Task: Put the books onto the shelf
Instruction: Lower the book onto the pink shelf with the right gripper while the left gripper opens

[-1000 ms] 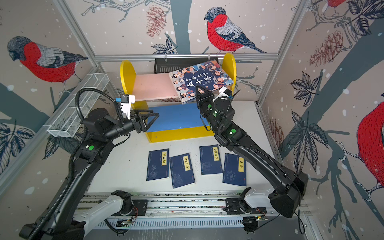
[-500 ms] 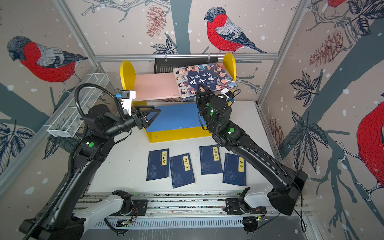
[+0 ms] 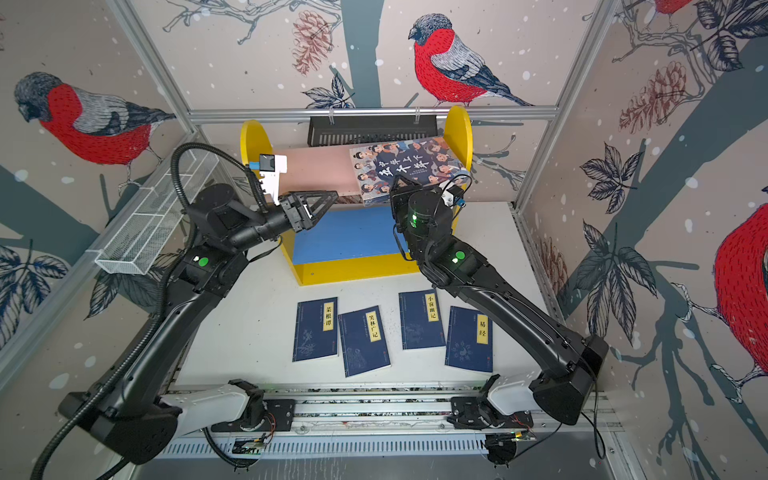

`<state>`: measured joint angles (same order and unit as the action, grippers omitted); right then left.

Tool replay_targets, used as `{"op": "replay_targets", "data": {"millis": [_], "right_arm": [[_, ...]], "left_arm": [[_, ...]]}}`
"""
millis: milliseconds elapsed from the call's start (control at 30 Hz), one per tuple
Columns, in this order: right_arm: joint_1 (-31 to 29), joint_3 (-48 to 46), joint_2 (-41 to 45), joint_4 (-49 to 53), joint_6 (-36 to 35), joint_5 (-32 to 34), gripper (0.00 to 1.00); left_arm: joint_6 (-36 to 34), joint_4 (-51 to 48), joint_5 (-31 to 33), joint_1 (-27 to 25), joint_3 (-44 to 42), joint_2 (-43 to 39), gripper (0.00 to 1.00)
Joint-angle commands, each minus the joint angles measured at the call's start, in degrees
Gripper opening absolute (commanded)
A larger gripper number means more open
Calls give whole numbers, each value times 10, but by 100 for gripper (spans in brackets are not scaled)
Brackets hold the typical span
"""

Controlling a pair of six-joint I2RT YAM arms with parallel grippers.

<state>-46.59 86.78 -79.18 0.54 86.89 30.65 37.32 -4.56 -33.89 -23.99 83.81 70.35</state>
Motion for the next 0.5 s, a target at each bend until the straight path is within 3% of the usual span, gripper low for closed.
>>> {"op": "replay_targets", "data": {"millis": [0,467], "right_arm": [[8,3,-8,-84,19,-14,7],[33,34,-34,-49,43,-47,11]], "left_arm": [[21,38,9,-11,14,15,79],[71,73,-19,-24,23,44,79]]}}
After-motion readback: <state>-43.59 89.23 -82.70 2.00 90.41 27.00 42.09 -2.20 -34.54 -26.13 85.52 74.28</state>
